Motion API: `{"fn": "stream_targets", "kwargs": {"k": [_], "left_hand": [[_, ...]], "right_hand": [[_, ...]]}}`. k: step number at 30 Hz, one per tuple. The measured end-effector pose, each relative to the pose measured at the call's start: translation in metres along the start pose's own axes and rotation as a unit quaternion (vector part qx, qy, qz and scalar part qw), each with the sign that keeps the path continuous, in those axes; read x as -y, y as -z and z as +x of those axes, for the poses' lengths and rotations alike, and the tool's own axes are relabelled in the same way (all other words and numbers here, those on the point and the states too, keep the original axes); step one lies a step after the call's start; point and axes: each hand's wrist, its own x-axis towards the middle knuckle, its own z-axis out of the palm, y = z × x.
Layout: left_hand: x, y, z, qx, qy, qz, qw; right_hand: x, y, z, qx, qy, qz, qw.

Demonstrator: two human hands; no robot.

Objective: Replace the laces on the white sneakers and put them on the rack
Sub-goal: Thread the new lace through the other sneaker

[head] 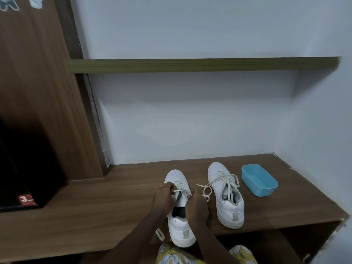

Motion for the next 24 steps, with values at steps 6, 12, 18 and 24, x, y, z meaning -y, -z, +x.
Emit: {"fn": "stream_targets", "kwargs": {"k": [6,12,18,24], "left_hand": [[-0.006,-0.009,0.001,-0.009,-0.022,0.007,1.000],[-0.010,-0.021,-0.011,-0.074,0.016,-0.024,0.997],[-0.015,-0.026,-0.011,-0.094,0.010,-0.023,0.995],[-0.026,-0.023,-0.002,-0.034,0.040,0.014,0.999]], "right_hand": [[-0.001,-0.001,0.000,0.002,0.000,0.025,1.000],[-0.004,-0.004,0.001,0.005,0.005,0.057,0.998],[-0.006,-0.009,0.004,-0.002,0.005,0.092,0.996],[-0.007,-0.010,0.005,-0.003,0.013,0.110,0.994]]}}
